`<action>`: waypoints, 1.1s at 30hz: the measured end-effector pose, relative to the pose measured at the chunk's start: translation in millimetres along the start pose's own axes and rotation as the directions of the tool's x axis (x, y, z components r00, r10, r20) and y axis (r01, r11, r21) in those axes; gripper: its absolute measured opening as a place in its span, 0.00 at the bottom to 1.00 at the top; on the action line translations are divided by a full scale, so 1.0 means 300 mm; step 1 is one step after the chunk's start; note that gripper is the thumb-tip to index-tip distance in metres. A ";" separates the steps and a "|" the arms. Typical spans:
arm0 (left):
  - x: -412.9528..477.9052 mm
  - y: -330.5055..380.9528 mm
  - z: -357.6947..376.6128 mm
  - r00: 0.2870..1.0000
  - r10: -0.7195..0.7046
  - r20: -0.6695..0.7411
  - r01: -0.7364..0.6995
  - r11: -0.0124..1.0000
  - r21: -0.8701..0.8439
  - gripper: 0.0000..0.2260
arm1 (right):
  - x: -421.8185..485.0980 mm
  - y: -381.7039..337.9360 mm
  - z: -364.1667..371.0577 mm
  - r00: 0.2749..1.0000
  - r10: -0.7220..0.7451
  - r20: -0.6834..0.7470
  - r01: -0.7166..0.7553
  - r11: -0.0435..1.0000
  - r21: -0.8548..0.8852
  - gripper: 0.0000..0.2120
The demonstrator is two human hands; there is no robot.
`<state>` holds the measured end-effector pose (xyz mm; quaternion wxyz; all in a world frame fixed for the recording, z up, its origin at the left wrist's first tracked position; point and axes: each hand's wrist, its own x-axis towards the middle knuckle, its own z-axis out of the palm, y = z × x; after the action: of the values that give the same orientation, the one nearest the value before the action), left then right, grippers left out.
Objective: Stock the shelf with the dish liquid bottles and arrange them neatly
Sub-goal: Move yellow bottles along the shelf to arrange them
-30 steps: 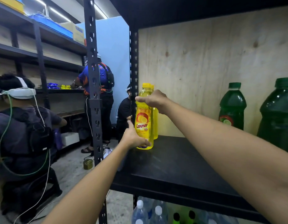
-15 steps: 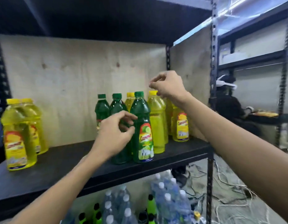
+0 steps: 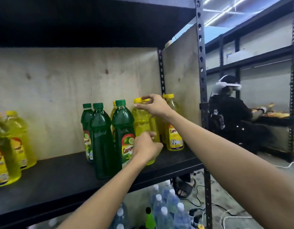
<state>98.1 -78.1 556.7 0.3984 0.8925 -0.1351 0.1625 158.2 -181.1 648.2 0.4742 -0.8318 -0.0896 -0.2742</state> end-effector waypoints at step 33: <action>0.007 -0.039 0.113 0.971 0.218 -0.101 -0.204 0.969 0.138 0.46 | -0.213 0.054 -0.261 0.998 0.063 -0.019 -0.054 0.953 0.298 0.30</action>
<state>110.6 -96.2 528.4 0.3287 0.8856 -0.1956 0.2635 82.4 -248.2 632.9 0.6029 -0.7495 -0.0983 -0.2552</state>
